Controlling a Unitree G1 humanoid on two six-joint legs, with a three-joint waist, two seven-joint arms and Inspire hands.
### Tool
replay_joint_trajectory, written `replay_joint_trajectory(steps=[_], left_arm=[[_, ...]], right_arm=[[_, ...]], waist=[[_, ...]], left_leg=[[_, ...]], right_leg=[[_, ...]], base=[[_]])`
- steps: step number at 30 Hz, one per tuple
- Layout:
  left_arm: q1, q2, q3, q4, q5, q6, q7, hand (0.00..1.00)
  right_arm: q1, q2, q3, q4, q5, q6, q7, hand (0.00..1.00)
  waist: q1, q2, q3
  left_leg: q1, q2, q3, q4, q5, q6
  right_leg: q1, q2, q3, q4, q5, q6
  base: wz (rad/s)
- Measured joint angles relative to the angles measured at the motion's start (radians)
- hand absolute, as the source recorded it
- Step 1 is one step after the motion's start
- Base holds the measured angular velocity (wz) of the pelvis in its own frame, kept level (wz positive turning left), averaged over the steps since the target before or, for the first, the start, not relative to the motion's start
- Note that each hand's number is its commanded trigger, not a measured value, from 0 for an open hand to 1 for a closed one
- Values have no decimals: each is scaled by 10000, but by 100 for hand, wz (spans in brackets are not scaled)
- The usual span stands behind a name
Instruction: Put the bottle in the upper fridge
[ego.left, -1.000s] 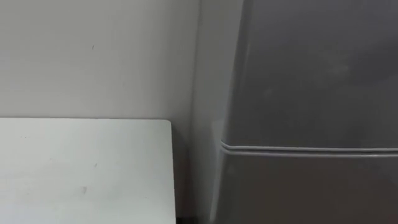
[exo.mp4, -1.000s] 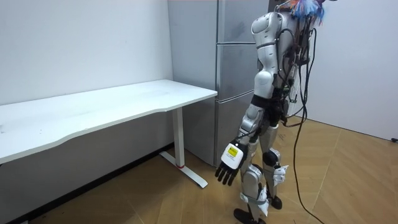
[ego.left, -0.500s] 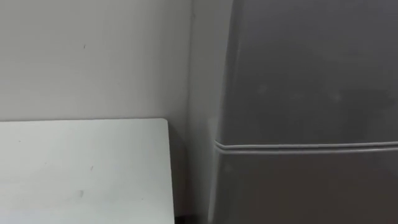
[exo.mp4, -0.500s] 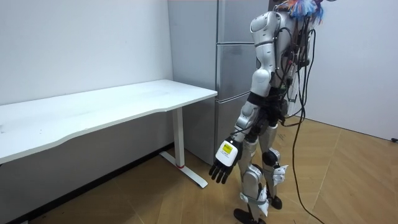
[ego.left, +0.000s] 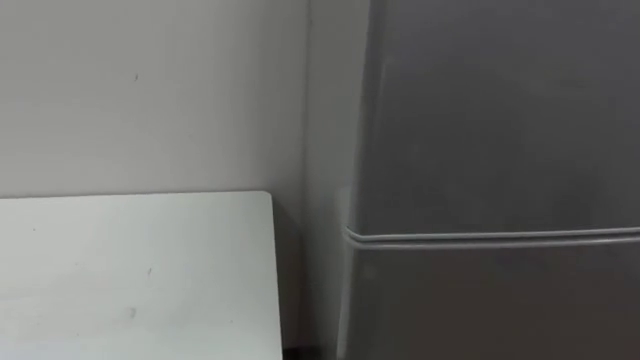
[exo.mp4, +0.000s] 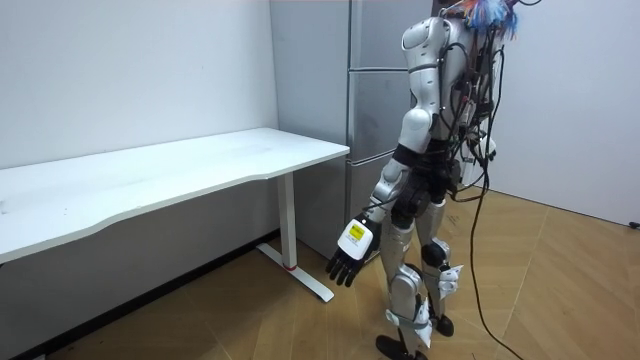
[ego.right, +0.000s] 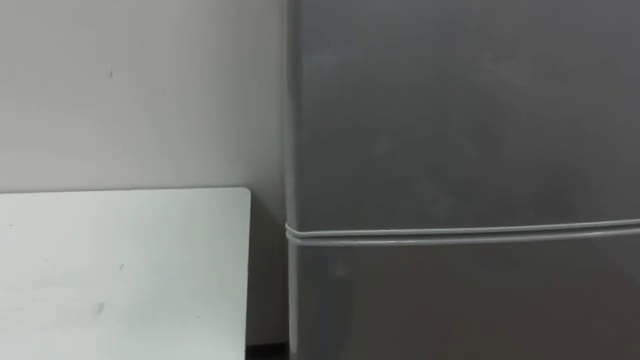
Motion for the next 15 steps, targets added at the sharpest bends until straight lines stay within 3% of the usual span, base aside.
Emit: replay_joint_trajectory(steps=[4,7,11,15], left_arm=[[-5,-54,15,-24,-16,-9,-1,0],[-40,-150,3,33,-13,-237,-24,0],[-68,-260,-3,131,-67,-259,-140,0],[-24,-299,-104,203,-794,-299,-150,0]], right_arm=[[128,79,343,1060,86,-9,91,0],[479,238,811,1484,-245,-9,450,0],[528,366,1235,1989,-239,-9,977,0],[601,369,2061,2858,-244,-10,1498,0]], waist=[[26,188,-51],[45,264,-35],[162,316,-2],[283,330,15]], left_leg=[[-19,-6,-5,67,3,1],[163,0,-23,66,1,1],[301,5,32,30,-8,-1],[367,9,38,7,-9,1]], right_leg=[[72,-1,18,25,1,0],[248,-2,6,32,0,0],[267,2,157,35,-68,-13],[267,7,236,70,-128,-7]], base=[[0],[0],[-5],[-1]])
